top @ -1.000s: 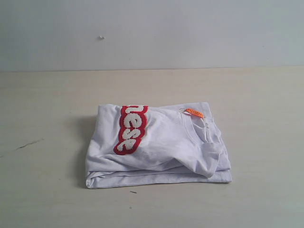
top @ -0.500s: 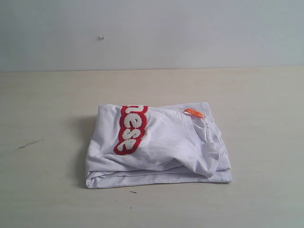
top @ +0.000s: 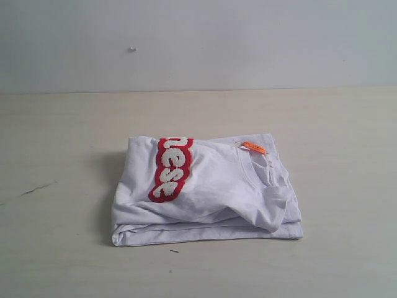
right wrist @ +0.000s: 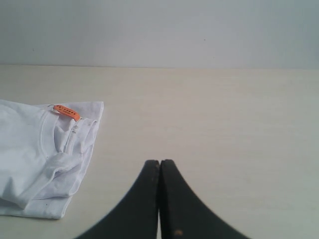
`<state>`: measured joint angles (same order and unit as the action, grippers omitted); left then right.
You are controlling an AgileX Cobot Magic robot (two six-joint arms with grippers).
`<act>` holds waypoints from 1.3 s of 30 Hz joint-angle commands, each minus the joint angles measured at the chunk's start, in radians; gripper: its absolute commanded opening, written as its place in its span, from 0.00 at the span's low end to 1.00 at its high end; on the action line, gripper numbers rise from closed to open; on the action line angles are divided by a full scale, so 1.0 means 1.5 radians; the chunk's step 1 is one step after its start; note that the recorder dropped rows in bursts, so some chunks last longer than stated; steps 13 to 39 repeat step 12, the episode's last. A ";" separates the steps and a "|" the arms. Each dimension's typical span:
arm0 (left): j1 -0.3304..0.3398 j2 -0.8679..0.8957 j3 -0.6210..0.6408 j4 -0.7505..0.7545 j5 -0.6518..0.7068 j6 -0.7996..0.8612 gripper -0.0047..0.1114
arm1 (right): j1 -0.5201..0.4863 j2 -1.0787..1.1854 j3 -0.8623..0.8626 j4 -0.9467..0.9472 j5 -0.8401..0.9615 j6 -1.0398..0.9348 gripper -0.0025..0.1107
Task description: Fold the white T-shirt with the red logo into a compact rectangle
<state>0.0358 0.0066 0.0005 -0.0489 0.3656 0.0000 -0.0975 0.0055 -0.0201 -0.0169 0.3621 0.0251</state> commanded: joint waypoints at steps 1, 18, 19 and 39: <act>0.002 -0.004 0.000 -0.006 -0.008 0.000 0.04 | -0.004 -0.004 0.002 -0.006 -0.002 0.002 0.02; 0.002 -0.004 0.000 -0.006 -0.008 0.000 0.04 | -0.004 -0.004 0.002 -0.006 -0.002 0.002 0.02; 0.002 -0.004 0.000 -0.006 -0.008 0.000 0.04 | -0.004 -0.004 0.002 -0.006 -0.002 0.002 0.02; 0.002 -0.004 0.000 -0.006 -0.008 0.000 0.04 | -0.004 -0.004 0.002 -0.006 -0.002 0.002 0.02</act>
